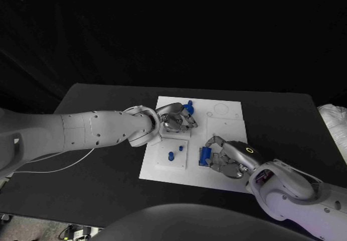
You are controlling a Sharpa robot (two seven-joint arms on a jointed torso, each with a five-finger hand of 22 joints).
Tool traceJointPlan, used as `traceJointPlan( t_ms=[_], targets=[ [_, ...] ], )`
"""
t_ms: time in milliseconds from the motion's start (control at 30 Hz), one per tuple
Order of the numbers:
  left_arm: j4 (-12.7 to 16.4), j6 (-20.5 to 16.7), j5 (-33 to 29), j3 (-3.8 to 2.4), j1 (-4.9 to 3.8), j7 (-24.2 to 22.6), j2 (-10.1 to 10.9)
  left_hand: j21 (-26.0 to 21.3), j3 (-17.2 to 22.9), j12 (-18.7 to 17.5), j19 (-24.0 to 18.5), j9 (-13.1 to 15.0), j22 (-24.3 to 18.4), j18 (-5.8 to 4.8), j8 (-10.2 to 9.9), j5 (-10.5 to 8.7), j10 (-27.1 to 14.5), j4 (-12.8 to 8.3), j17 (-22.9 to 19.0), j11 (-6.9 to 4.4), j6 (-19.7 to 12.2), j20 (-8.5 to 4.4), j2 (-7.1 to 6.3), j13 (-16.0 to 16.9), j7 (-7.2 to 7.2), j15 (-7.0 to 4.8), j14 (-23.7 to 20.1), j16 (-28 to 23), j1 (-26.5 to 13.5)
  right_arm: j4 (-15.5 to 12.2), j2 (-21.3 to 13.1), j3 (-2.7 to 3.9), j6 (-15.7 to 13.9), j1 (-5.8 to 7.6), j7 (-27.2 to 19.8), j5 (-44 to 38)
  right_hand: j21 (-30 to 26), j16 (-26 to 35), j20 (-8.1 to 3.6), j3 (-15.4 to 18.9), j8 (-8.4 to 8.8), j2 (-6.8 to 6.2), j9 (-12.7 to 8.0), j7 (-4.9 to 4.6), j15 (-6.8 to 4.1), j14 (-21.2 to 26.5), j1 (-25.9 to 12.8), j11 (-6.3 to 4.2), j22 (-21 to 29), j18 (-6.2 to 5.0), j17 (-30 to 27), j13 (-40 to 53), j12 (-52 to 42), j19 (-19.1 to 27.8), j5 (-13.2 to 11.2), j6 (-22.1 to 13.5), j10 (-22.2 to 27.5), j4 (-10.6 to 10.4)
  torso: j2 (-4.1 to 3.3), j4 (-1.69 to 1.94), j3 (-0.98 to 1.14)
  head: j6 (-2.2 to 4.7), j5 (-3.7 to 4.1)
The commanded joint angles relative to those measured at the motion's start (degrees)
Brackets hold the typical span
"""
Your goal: Assemble the parts on the task board
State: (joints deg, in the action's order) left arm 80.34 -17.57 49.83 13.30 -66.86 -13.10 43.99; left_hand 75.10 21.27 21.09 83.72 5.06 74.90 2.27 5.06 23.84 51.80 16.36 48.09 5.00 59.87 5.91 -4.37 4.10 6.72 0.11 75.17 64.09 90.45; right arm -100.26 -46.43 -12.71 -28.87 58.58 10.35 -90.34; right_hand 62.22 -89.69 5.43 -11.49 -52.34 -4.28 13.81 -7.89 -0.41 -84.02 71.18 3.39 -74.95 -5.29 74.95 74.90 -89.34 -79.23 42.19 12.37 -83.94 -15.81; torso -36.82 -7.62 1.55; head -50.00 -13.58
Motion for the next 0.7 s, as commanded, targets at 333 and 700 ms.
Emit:
traceJointPlan(
  t_ms=[333, 700],
  targets=[
    [0.2, 0.9, -0.2, -0.04, 0.03, -0.1, -0.1, -0.2, 0.3, 0.2, -0.2, 0.1, 10.8, 0.99, 0.2, -0.25, 0.0, 0.1, -0.1, 0.21, 0.1, 0.26, 0.01, -0.1, 0.49, 0.13, -0.4, -0.3, 0.6, -0.2, -0.1, -0.02, 1.0, -0.06, 0.3, 0.3, -2.1, -0.3, 0.50, 2.3, 14.03, -1.77, -5.9, -1.99, 0.50, -6.0, -1.7, 0.62, -7.5, -0.35, 15.1, 13.5, 0.6, 0.5, -22.5, -9.6, -4.3, 0.6, 0.01, -0.07, 0.03, 0.00, -0.09],
    [0.2, 0.8, -0.2, -0.04, 0.09, -0.1, -0.1, -0.3, 0.5, 0.2, -0.2, 0.1, 10.7, 1.01, 0.1, -0.25, 0.0, 0.1, -0.1, 0.24, 0.0, 0.31, -0.01, -0.1, 0.53, 0.19, -0.5, -0.3, 0.6, -1.0, -0.4, -0.02, -2.5, -0.15, 0.8, -2.1, -3.1, -0.3, 0.72, 3.6, 15.86, -1.99, -7.4, -1.86, 0.50, -6.0, 0.2, 0.55, -7.2, -0.59, 15.1, 13.2, 0.8, 0.8, -23.6, -9.5, -4.0, 1.5, -0.04, -0.08, 0.05, 0.00, -0.18]
  ],
)
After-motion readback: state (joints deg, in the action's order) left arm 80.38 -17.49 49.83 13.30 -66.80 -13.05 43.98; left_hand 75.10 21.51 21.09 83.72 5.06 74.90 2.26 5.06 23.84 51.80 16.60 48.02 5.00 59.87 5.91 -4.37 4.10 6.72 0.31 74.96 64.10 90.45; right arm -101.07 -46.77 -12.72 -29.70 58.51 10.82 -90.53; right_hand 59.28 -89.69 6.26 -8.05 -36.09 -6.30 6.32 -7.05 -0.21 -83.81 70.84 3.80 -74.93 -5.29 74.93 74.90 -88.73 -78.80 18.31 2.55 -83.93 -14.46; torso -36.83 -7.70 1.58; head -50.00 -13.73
